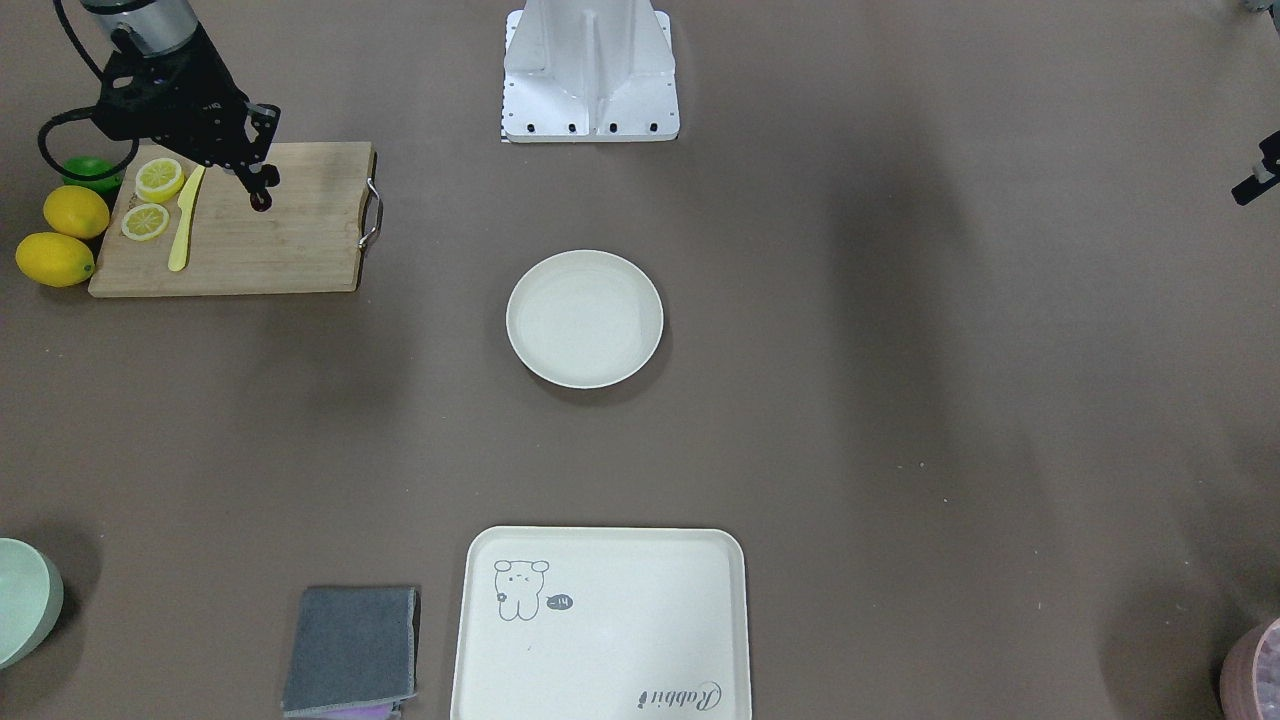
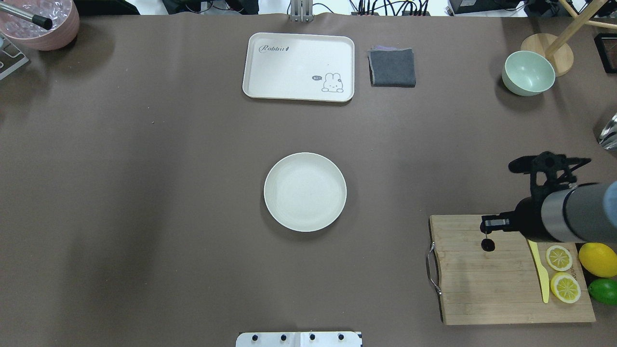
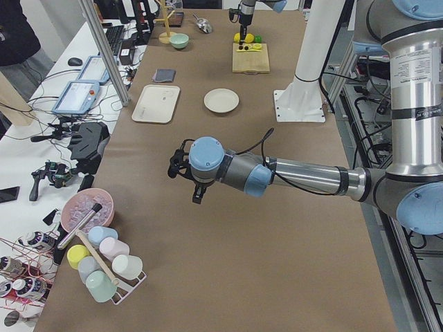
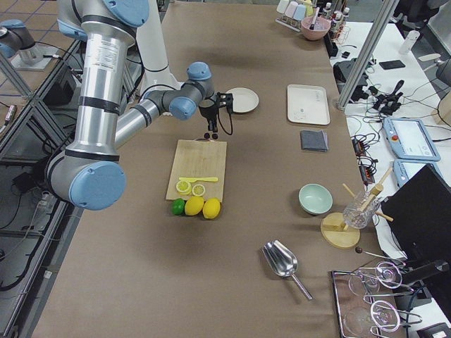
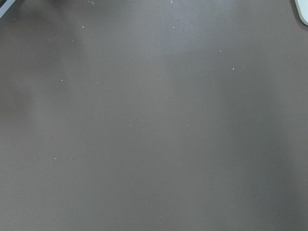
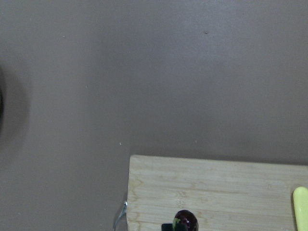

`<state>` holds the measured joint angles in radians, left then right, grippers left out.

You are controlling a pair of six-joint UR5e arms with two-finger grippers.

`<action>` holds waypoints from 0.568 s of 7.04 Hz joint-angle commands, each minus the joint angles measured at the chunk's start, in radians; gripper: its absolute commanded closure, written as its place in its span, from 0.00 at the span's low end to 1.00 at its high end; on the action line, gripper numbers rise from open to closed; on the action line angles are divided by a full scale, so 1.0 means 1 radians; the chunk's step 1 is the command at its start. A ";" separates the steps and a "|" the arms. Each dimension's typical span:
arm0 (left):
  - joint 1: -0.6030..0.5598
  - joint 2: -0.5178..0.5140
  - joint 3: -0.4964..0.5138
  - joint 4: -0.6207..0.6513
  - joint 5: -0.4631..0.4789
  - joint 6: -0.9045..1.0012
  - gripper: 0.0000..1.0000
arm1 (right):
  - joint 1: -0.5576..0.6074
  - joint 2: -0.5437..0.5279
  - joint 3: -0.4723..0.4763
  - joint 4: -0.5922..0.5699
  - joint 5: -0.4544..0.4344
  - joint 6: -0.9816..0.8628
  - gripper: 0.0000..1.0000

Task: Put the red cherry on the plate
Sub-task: 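Lift the cherries with the right gripper and carry toward the plate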

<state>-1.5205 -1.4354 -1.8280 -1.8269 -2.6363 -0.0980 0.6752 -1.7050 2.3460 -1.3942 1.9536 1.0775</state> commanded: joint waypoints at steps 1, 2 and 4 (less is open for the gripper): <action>0.000 -0.005 -0.002 0.000 -0.001 -0.006 0.02 | 0.255 0.327 0.044 -0.435 0.238 -0.131 1.00; 0.000 -0.008 0.000 0.000 -0.001 -0.006 0.02 | 0.263 0.529 0.008 -0.662 0.228 -0.161 1.00; 0.000 -0.019 0.000 0.000 -0.001 -0.022 0.02 | 0.259 0.790 -0.199 -0.749 0.214 -0.163 1.00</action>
<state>-1.5202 -1.4477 -1.8281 -1.8270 -2.6369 -0.1101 0.9312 -1.0801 2.2714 -2.0743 2.1728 0.9202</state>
